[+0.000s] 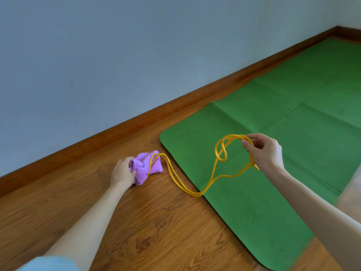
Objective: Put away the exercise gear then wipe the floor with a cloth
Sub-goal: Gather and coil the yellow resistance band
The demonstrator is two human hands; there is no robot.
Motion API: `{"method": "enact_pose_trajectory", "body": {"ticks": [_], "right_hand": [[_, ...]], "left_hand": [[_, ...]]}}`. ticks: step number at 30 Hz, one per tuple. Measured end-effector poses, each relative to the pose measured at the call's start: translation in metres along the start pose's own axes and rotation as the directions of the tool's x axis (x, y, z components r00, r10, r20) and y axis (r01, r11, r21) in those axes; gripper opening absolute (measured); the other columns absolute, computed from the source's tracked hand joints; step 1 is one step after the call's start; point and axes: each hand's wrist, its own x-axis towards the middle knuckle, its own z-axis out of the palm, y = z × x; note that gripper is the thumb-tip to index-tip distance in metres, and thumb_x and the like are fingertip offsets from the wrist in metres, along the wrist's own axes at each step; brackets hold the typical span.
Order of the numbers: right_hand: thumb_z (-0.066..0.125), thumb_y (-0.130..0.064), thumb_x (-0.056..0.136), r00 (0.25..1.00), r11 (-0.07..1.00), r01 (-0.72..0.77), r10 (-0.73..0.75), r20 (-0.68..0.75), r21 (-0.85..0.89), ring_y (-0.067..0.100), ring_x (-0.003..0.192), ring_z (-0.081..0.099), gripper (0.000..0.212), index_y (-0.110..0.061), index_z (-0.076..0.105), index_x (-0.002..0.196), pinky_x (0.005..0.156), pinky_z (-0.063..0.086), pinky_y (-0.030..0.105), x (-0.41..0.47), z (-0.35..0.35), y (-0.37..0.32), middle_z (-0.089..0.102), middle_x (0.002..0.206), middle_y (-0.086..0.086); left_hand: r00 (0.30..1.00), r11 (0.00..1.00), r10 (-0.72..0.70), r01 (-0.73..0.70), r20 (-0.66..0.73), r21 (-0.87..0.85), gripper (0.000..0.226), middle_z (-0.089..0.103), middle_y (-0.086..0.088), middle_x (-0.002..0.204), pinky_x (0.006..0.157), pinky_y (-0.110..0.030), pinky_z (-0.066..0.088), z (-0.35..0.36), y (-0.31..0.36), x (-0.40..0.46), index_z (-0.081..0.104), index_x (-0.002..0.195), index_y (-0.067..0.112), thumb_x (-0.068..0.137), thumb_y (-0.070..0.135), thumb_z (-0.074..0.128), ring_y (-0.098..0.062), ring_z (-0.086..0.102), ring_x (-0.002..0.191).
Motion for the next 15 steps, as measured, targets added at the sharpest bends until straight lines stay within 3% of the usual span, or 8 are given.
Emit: {"method": "enact_pose_trajectory", "body": {"ticks": [2, 5, 9, 12, 15], "right_hand": [[0.069, -0.022, 0.084, 1.000, 1.000, -0.004, 0.004, 0.007, 0.002, 0.023, 0.075, 0.062, 0.014, -0.017, 0.070, 0.096, 0.066, 0.052, 0.032, 0.000, 0.000, -0.001, 0.067, 0.080, 0.005], [0.069, -0.021, 0.083, 1.000, 1.000, 0.017, -0.017, -0.003, 0.015, 0.021, 0.074, 0.060, 0.012, -0.018, 0.070, 0.095, 0.068, 0.052, 0.032, 0.000, -0.002, -0.006, 0.066, 0.079, 0.003], [0.070, -0.020, 0.082, 0.996, 0.992, 0.089, -0.088, -0.015, 0.084, 0.016, 0.067, 0.058, 0.008, -0.022, 0.069, 0.090, 0.066, 0.049, 0.027, 0.003, -0.006, -0.027, 0.065, 0.075, -0.001], [0.070, -0.017, 0.082, 0.988, 0.975, 0.152, -0.148, -0.033, 0.160, 0.014, 0.065, 0.057, 0.009, -0.023, 0.069, 0.088, 0.067, 0.049, 0.027, 0.004, -0.011, -0.050, 0.066, 0.074, -0.001], [0.071, -0.017, 0.082, 0.976, 0.951, 0.218, -0.219, -0.020, 0.219, 0.004, 0.059, 0.054, 0.013, -0.029, 0.068, 0.084, 0.061, 0.046, 0.019, 0.003, -0.018, -0.079, 0.065, 0.071, -0.005]], "left_hand": [[0.997, 0.999, -0.012, 0.014, 0.070, -0.035, 0.060, 0.047, -0.018, 0.132, 0.098, -0.037, 0.038, 0.001, 0.004, -0.001, 0.043, 0.136, 0.012, 0.079, 0.008, 0.062, -0.032, 0.047, 0.121], [0.987, 0.991, 0.114, -0.106, 0.110, -0.078, 0.073, 0.035, -0.014, 0.145, 0.108, -0.038, 0.031, -0.003, 0.023, -0.004, 0.031, 0.143, 0.011, 0.078, 0.009, 0.065, -0.027, 0.035, 0.133], [0.960, 0.953, 0.277, -0.268, 0.050, -0.139, 0.067, 0.033, -0.010, 0.148, 0.109, -0.032, 0.026, -0.013, 0.066, -0.009, 0.031, 0.143, 0.011, 0.085, 0.014, 0.064, -0.022, 0.030, 0.137], [0.934, 0.911, 0.356, -0.344, 0.015, -0.229, 0.065, 0.035, -0.008, 0.147, 0.111, -0.038, 0.029, -0.024, 0.103, -0.020, 0.032, 0.142, 0.012, 0.086, 0.015, 0.064, -0.022, 0.034, 0.134], [0.877, 0.851, 0.474, -0.432, 0.083, -0.299, 0.077, 0.030, 0.000, 0.150, 0.113, -0.039, 0.028, -0.036, 0.141, -0.032, 0.026, 0.145, 0.017, 0.082, 0.027, 0.069, -0.015, 0.030, 0.137]]}}
